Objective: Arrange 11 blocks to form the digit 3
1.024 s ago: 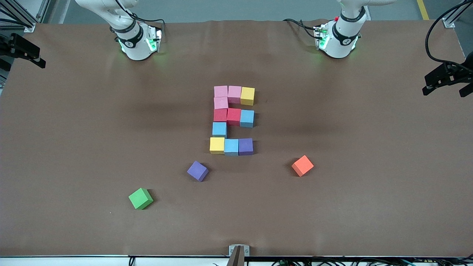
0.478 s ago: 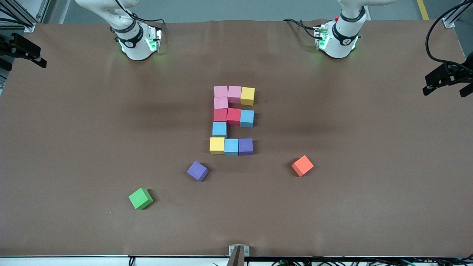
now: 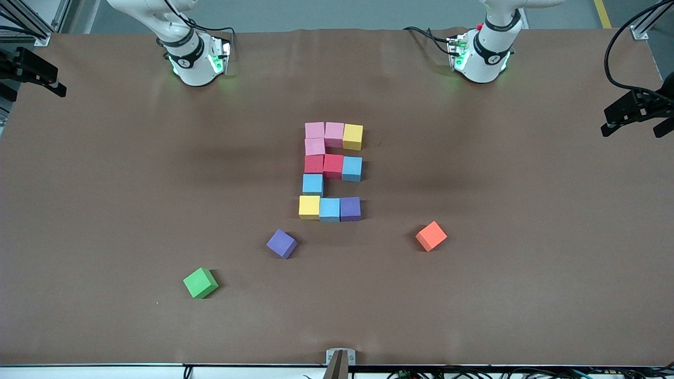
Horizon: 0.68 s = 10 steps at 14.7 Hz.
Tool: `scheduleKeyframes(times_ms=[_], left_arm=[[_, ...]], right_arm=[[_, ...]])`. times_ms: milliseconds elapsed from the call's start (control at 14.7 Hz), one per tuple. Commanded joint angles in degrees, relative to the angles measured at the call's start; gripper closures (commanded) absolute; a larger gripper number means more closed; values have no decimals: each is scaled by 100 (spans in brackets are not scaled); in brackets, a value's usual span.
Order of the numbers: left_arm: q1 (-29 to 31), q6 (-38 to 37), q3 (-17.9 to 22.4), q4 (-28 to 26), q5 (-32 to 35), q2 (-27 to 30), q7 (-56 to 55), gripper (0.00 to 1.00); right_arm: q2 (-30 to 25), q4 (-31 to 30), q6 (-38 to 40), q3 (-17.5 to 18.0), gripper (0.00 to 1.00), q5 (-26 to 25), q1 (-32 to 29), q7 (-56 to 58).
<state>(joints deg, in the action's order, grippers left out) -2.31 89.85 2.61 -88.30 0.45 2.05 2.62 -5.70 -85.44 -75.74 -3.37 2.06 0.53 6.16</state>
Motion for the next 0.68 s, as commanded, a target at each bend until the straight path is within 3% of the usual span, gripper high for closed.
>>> scheduleKeyframes(times_ms=[0, 614], left_arm=[[-15, -3, 3, 85, -116, -56, -51, 0], [-15, -3, 3, 85, -107, -56, -42, 0]], right_arm=[[-89, -87, -38, -32, 0, 111, 17, 17], [-89, -87, -38, -40, 0, 189, 8, -10]])
